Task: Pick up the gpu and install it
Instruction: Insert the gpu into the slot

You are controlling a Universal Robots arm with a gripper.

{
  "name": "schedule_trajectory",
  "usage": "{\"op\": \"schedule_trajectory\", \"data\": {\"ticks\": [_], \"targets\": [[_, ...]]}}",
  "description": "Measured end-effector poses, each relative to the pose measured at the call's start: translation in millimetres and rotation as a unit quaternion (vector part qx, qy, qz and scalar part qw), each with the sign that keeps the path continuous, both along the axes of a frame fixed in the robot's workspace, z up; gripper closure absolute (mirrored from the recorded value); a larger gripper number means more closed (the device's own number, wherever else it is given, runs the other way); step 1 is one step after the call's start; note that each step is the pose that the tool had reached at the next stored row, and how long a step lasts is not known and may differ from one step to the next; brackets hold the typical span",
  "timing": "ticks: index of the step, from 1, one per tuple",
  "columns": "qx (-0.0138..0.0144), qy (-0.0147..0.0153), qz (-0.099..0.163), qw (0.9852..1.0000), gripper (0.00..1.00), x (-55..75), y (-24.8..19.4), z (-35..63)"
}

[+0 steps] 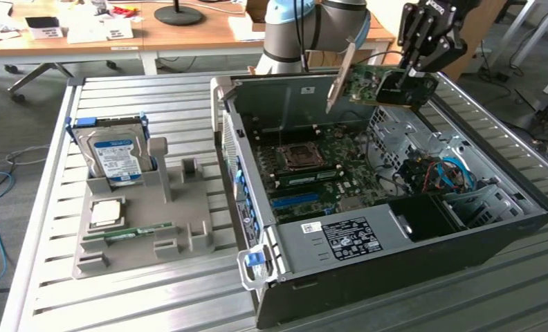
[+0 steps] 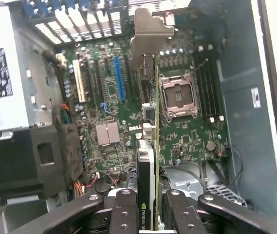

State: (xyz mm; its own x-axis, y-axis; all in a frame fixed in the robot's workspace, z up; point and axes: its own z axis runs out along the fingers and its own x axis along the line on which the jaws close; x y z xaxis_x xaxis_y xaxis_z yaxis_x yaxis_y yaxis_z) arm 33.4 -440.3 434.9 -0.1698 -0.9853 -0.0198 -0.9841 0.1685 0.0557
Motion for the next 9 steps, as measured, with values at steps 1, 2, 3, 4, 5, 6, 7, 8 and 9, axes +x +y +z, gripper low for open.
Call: {"op": "schedule_trajectory", "data": {"ticks": [1,2,3,4,5,6,7,8,9], "targets": [[0.0000,0.0000,0.008,1.0000,0.73,0.0,0.0,-0.2],[0.0000,-0.0001,0.016,0.9999,0.73,0.0,0.0,-0.5],[0.0000,-0.0001,0.024,0.9997,0.73,0.0,0.0,-0.7],[-0.0001,-0.0001,0.030,0.9996,0.73,0.0,0.0,-0.6],[-0.0001,-0.0001,0.032,0.9995,0.73,0.0,0.0,-0.6],[-0.0001,-0.0001,0.032,0.9995,0.73,0.0,0.0,-0.6],[-0.0001,-0.0001,0.032,0.9995,0.73,0.0,0.0,-0.6],[0.0000,-0.0001,0.032,0.9995,0.73,0.0,0.0,-0.7],[-0.0001,-0.0001,0.032,0.9995,0.73,0.0,0.0,-0.7]]}}
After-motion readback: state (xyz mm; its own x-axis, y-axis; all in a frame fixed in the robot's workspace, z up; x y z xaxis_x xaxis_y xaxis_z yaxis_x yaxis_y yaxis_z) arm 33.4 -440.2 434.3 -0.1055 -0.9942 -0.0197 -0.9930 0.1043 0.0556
